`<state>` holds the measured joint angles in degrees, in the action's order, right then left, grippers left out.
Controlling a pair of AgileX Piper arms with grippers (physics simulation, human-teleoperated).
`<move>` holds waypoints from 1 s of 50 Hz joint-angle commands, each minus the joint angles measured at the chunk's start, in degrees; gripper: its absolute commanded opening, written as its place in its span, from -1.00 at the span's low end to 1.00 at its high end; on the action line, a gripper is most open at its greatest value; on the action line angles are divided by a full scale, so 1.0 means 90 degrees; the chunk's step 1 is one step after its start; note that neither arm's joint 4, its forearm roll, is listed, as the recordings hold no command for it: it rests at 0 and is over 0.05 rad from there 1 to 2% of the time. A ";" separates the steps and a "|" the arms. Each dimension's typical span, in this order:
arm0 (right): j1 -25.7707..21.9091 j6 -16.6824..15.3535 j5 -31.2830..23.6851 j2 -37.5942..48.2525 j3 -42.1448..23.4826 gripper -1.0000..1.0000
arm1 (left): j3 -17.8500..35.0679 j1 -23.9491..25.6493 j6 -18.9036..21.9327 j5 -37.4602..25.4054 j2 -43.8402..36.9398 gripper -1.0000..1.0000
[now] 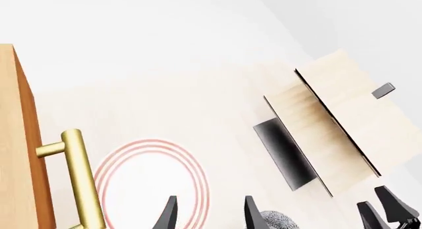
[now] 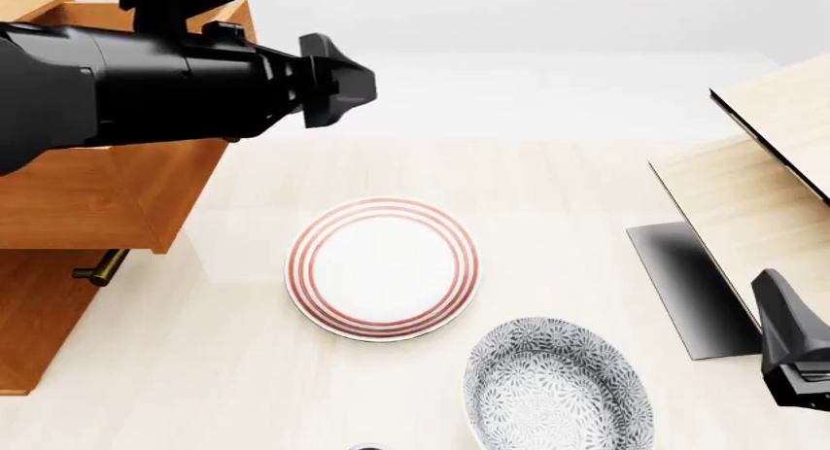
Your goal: Close the top drawer of the cabinet.
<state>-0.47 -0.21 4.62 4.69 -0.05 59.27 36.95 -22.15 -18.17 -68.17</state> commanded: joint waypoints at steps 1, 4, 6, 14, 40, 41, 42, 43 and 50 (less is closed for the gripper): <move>0.0001 -0.0001 0.0001 0.0002 0.0000 1.00 | -0.0057 -0.0186 -0.0013 0.0073 -0.0040 1.00; 0.0003 0.0001 0.0003 0.0007 0.0000 1.00 | -0.0058 -0.0244 -0.0015 0.0078 -0.0041 1.00; -0.0003 -0.0002 -0.0002 -0.0003 0.0000 1.00 | -0.0055 -0.0295 -0.0029 0.0077 -0.0050 1.00; -0.0001 -0.0002 -0.0001 -0.0002 0.0000 1.00 | -0.0089 -0.0417 -0.0069 0.0127 -0.0072 1.00; -0.0001 -0.0002 -0.0001 -0.0003 0.0000 1.00 | -0.0207 -0.0935 -0.0086 0.0320 -0.0231 1.00; 0.0004 0.0003 0.0004 0.0008 0.0000 1.00 | -0.0203 -0.0948 -0.0075 0.0318 -0.0231 1.00; 0.0003 0.0010 0.0019 0.0026 0.0000 1.00 | -0.0192 -0.1003 -0.0054 0.0309 -0.0229 1.00; 0.0001 0.0009 0.0011 0.0016 0.0000 1.00 | -0.0188 -0.1004 -0.0061 0.0305 -0.0229 1.00; 0.0004 0.0011 -0.0022 -0.0015 -0.0001 1.00 | -0.0184 -0.1132 -0.0062 0.0317 -0.0257 1.00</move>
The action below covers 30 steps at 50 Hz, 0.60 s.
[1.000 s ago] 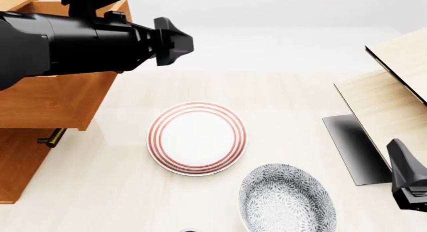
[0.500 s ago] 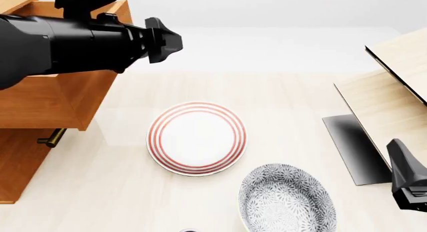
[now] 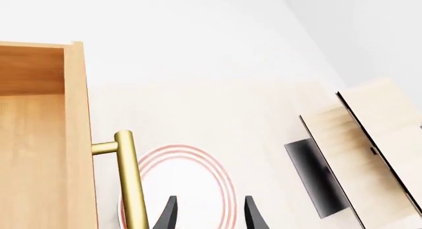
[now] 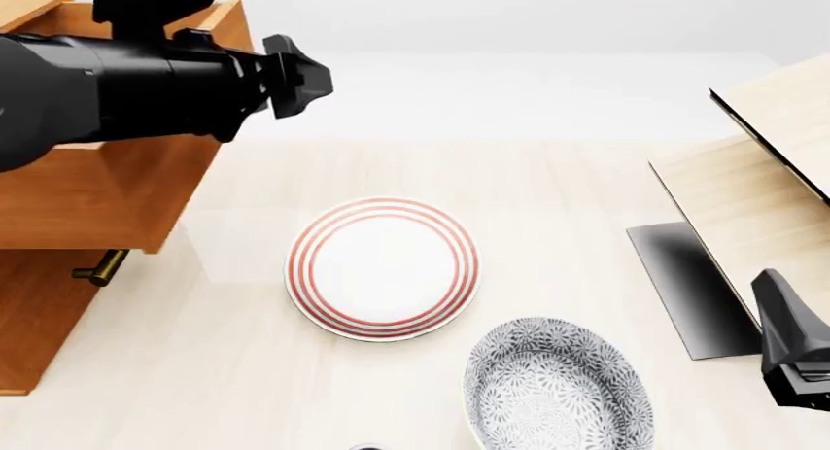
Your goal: Close the top drawer of the cabinet.
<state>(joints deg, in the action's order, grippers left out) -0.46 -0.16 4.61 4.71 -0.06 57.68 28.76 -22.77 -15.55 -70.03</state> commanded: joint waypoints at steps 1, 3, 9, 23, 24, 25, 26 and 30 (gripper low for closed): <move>0.0003 0.0005 -0.0033 -0.0030 -0.0001 1.00 | -0.0008 -0.0223 0.0007 0.0026 -0.0051 1.00; 0.0003 0.0006 -0.0041 -0.0037 -0.0001 1.00 | -0.0007 -0.0294 0.0004 0.0038 -0.0074 1.00; 0.0002 0.0002 -0.0018 -0.0013 -0.0001 1.00 | -0.0032 -0.0416 0.0012 0.0069 -0.0109 1.00; 0.0001 0.0001 -0.0016 -0.0014 -0.0001 1.00 | -0.0002 -0.0789 0.0118 0.0070 -0.0166 1.00; 0.0001 0.0001 -0.0016 -0.0014 -0.0001 1.00 | 0.0002 -0.0803 0.0133 0.0070 -0.0166 1.00; 0.0001 0.0000 -0.0003 0.0000 0.0000 1.00 | 0.0008 -0.0814 0.0141 0.0068 -0.0161 1.00; 0.0002 0.0003 0.0014 0.0020 0.0000 1.00 | 0.0015 -0.0839 0.0130 0.0064 -0.0176 1.00; 0.0003 0.0002 0.0051 0.0055 0.0000 1.00 | 0.0026 -0.0938 0.0153 0.0074 -0.0201 1.00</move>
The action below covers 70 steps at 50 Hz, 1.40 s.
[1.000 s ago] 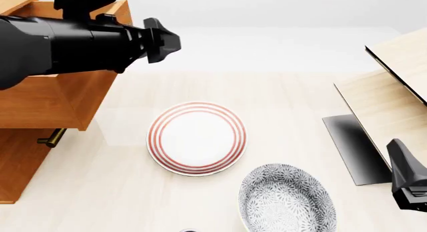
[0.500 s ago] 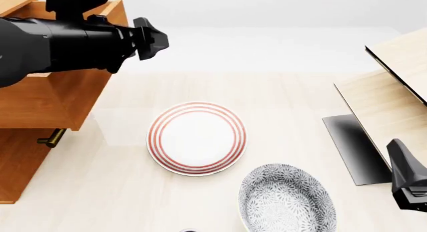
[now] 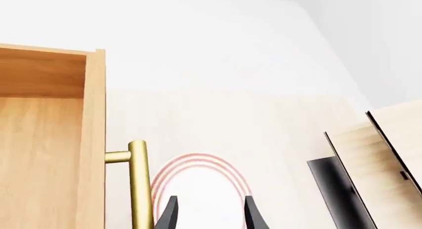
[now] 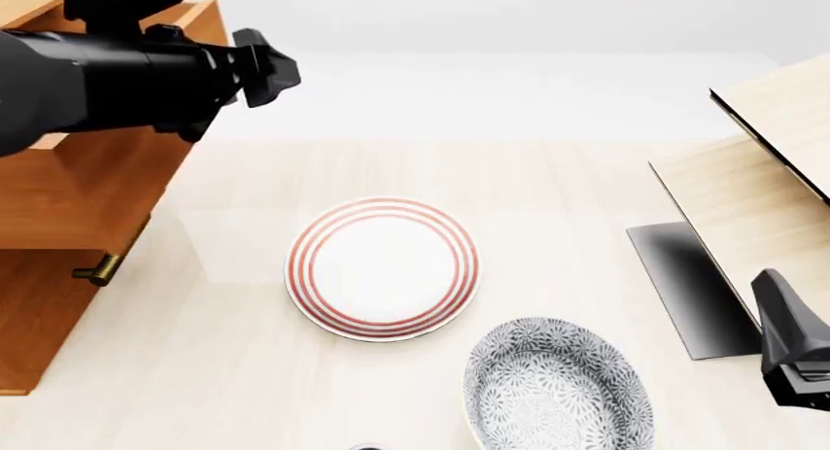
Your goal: Close the top drawer of the cabinet.
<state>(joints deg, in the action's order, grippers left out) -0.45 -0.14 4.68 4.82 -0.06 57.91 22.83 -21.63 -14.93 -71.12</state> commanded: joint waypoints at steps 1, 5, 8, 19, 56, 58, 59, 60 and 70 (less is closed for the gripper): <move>0.0001 -0.0001 0.0050 0.0050 0.0001 1.00 | -0.0001 -0.0304 0.0043 0.0007 -0.0081 1.00; -0.0002 -0.0002 0.0026 0.0024 0.0001 1.00 | -0.0005 -0.0393 0.0049 0.0002 -0.0071 1.00; -0.0004 -0.0002 0.0010 0.0007 0.0001 1.00 | 0.0011 -0.0467 0.0071 -0.0011 -0.0072 1.00; 0.0000 0.0000 0.0024 0.0025 0.0001 1.00 | -0.0029 -0.0603 0.0067 0.0023 -0.0098 1.00; 0.0004 0.0005 0.0062 0.0077 0.0000 1.00 | -0.0203 -0.1071 0.0112 0.0237 -0.0198 1.00; 0.0005 0.0006 0.0062 0.0078 0.0001 1.00 | -0.0189 -0.1094 0.0108 0.0229 -0.0201 1.00; 0.0005 0.0006 0.0066 0.0081 0.0001 1.00 | -0.0185 -0.1104 0.0100 0.0226 -0.0204 1.00; 0.0004 0.0004 0.0062 0.0075 0.0001 1.00 | -0.0179 -0.1122 0.0106 0.0227 -0.0211 1.00; 0.0005 0.0001 -0.0044 -0.0029 0.0003 1.00 | -0.0217 -0.1314 0.0146 0.0298 -0.0280 1.00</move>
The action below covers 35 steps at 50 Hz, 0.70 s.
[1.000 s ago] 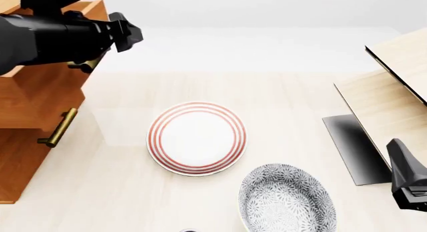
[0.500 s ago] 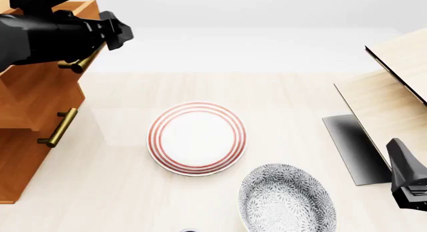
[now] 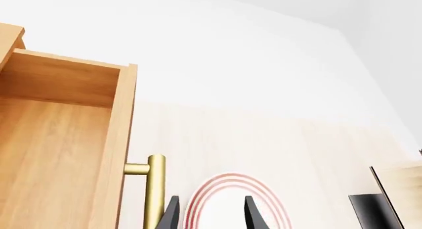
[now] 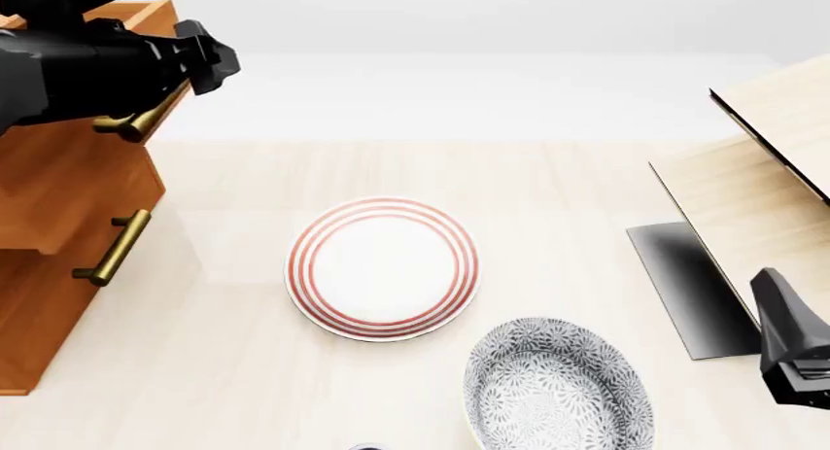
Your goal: Close the top drawer of the cabinet.
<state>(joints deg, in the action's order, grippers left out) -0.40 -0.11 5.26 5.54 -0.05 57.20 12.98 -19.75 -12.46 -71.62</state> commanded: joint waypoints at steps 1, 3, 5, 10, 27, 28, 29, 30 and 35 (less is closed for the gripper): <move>-0.0002 -0.0003 -0.0023 -0.0025 0.0000 1.00 | -0.0138 -0.0235 -0.0061 0.0028 -0.0231 1.00; -0.0001 -0.0002 0.0017 0.0015 0.0000 1.00 | -0.0148 -0.0245 -0.0065 0.0035 -0.0237 1.00; -0.0003 -0.0005 0.0056 0.0055 0.0001 1.00 | -0.0165 -0.0265 -0.0054 0.0045 -0.0235 1.00; -0.0001 -0.0006 0.0029 0.0031 0.0000 1.00 | -0.0210 -0.0324 -0.0022 0.0100 -0.0281 1.00; -0.0003 -0.0008 -0.0097 -0.0101 0.0001 1.00 | -0.0168 -0.0614 0.0013 0.0129 -0.0369 1.00; -0.0002 -0.0008 -0.0092 -0.0094 0.0001 1.00 | -0.0168 -0.0628 0.0016 0.0128 -0.0371 1.00; -0.0003 -0.0009 -0.0090 -0.0093 0.0000 1.00 | -0.0167 -0.0637 0.0011 0.0133 -0.0379 1.00; -0.0003 -0.0008 -0.0019 -0.0021 0.0000 1.00 | -0.0164 -0.0654 0.0013 0.0127 -0.0374 1.00; -0.0004 -0.0010 -0.0008 -0.0007 0.0000 1.00 | -0.0153 -0.0719 0.0007 0.0133 -0.0407 1.00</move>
<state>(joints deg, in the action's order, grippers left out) -0.43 -0.17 5.12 5.40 -0.04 57.23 8.15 -18.47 -10.91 -72.61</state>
